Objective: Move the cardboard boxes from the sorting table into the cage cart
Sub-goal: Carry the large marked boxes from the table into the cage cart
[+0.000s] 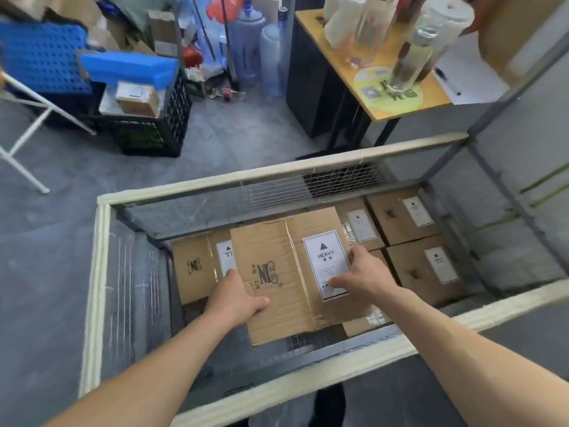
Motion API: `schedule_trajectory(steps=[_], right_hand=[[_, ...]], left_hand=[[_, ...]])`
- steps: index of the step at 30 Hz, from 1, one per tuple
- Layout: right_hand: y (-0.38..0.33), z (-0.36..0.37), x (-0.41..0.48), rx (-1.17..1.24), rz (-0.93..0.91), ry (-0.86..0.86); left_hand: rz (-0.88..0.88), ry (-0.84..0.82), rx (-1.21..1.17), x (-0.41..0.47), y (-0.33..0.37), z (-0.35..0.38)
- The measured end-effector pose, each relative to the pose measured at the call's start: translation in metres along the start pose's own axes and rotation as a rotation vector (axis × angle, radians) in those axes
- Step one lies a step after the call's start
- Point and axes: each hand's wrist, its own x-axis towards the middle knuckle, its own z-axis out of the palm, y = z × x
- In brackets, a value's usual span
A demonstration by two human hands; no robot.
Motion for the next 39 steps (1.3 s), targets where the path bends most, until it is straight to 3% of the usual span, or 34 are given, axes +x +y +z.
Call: schedule_trajectory(steps=[10, 24, 32, 39], right_hand=[[0.061, 0.102, 0.077, -0.060, 0.038, -0.225], [0.065, 0.129, 0.131, -0.081, 0.076, -0.259], [0.090, 0.153, 0.170, -0.229, 0.091, -0.360], [0.111, 0.193, 0.209, -0.330, 0.097, -0.335]], left_hand=[[-0.192, -0.074, 0.043, 0.051, -0.068, 0.107], [-0.216, -0.117, 0.019, 0.105, -0.072, 0.116], [-0.232, -0.239, 0.160, 0.139, -0.098, 0.172], [-0.223, -0.264, 0.259, 0.170, -0.125, 0.219]])
